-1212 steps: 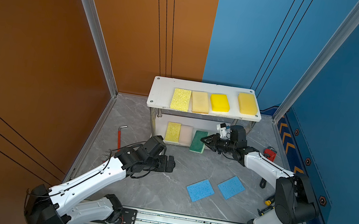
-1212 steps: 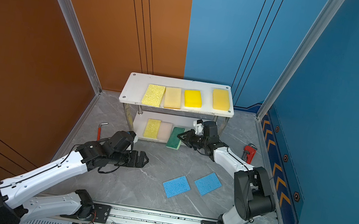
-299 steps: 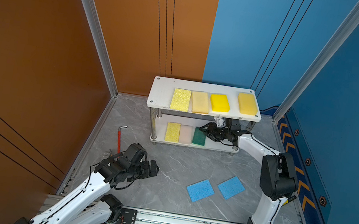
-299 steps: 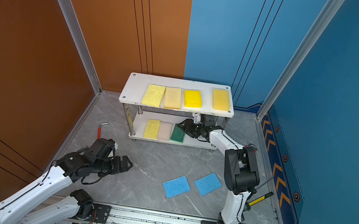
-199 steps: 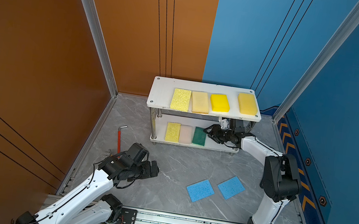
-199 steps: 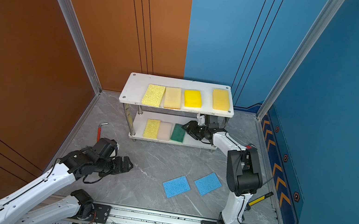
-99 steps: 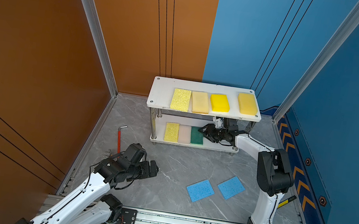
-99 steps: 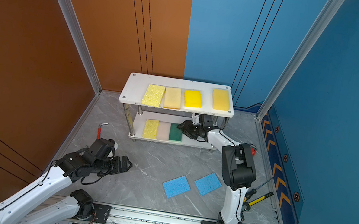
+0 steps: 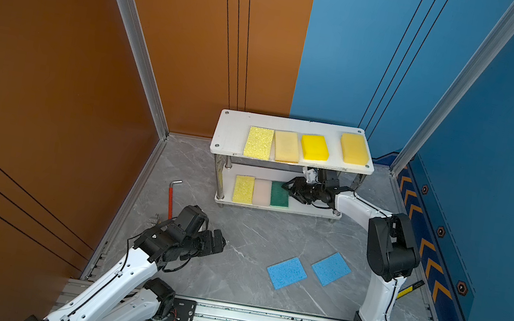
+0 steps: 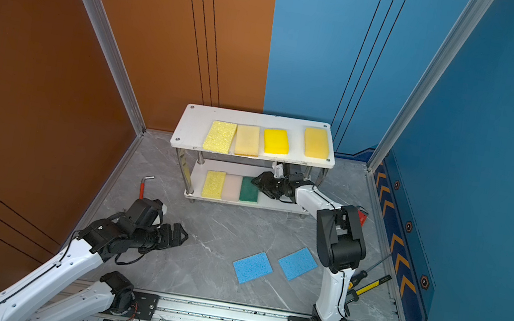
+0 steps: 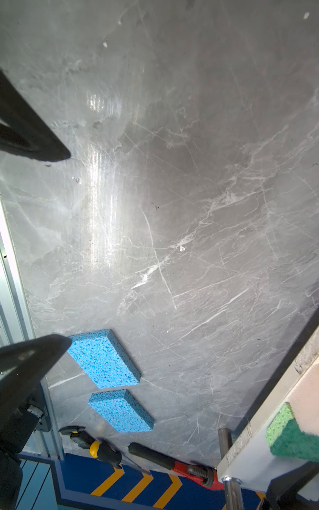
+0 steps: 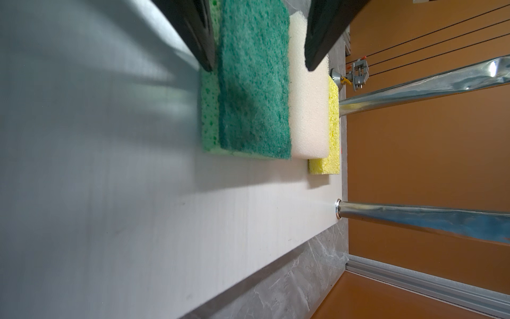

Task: Arrange cleaning sponges on a shelf
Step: Move the cleaning sponge to the shelf.

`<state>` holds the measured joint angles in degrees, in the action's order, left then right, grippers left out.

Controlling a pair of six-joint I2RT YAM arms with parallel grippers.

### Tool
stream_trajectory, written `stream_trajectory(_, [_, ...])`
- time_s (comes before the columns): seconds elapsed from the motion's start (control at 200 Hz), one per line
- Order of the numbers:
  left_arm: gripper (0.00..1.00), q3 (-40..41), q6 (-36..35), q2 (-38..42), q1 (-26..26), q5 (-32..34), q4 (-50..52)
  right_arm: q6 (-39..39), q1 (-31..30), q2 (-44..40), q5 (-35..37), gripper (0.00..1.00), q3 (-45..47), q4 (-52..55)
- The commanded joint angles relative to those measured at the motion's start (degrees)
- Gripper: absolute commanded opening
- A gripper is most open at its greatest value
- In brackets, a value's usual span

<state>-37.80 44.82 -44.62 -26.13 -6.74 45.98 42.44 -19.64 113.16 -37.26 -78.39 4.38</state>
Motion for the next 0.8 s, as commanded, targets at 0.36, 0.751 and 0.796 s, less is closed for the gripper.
stream_trajectory(0.36, [0.98,0.7,-0.7,0.6,0.7,-0.6,1.4,0.6,-0.7,1.0,0.5,0.54,-0.9,0.1])
stream_trajectory(0.751, [0.98,-0.1,-1.6,-0.6,1.1,-0.6,1.4,-0.1,4.7,-4.6,3.4,0.55,2.3,0.7])
stream_trajectory(0.796, [0.98,-0.2,-1.9,-1.0,1.1,-0.6,1.4,-0.2,4.9,-5.3,2.6,0.55,2.8,0.8])
